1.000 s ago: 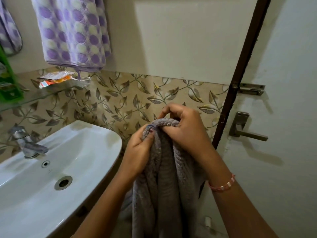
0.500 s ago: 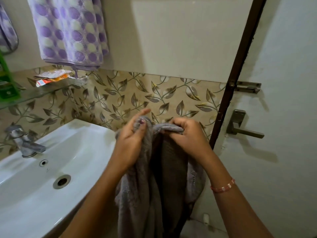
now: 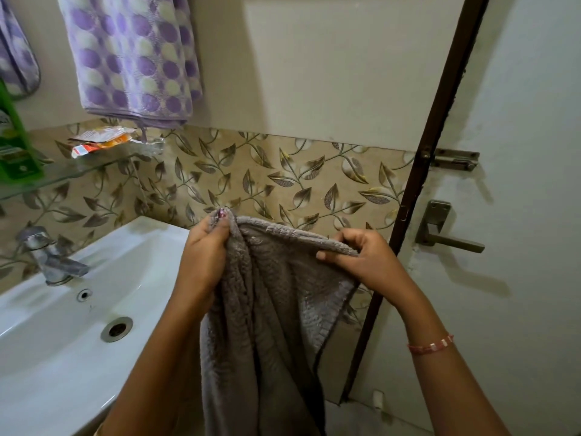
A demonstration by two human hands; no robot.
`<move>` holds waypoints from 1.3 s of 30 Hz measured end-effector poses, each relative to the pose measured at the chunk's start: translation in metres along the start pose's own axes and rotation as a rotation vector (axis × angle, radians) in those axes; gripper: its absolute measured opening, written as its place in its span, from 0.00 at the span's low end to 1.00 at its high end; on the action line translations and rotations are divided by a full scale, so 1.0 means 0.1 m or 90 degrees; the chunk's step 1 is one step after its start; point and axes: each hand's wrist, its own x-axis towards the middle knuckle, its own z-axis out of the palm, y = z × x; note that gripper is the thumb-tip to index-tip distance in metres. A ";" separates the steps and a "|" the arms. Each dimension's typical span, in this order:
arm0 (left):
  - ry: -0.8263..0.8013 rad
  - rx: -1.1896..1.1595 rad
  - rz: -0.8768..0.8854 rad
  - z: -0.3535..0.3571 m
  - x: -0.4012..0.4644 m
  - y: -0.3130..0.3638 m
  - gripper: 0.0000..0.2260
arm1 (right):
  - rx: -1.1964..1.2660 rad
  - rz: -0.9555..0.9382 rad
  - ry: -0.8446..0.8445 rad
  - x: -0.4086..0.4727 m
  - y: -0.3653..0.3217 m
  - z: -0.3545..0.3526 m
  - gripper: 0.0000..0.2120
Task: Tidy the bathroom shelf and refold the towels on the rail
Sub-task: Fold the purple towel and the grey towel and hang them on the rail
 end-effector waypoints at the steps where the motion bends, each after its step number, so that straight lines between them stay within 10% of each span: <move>1: 0.001 0.003 -0.003 0.00 -0.01 0.02 0.15 | 0.036 0.010 0.003 0.00 0.03 0.00 0.07; 7: -0.117 0.097 0.002 0.04 -0.08 -0.05 0.13 | 0.361 0.141 0.149 0.03 0.06 0.03 0.19; 16: -0.100 0.567 0.065 -0.04 -0.14 -0.19 0.13 | 0.152 0.253 0.033 -0.09 -0.13 0.17 0.08; 30: -0.141 0.189 -0.009 0.09 -0.28 -0.17 0.08 | 0.326 0.214 -0.152 -0.21 -0.33 0.46 0.05; 39: -0.249 0.077 0.018 0.11 -0.27 -0.11 0.10 | 0.206 0.135 -0.031 -0.20 -0.48 0.42 0.05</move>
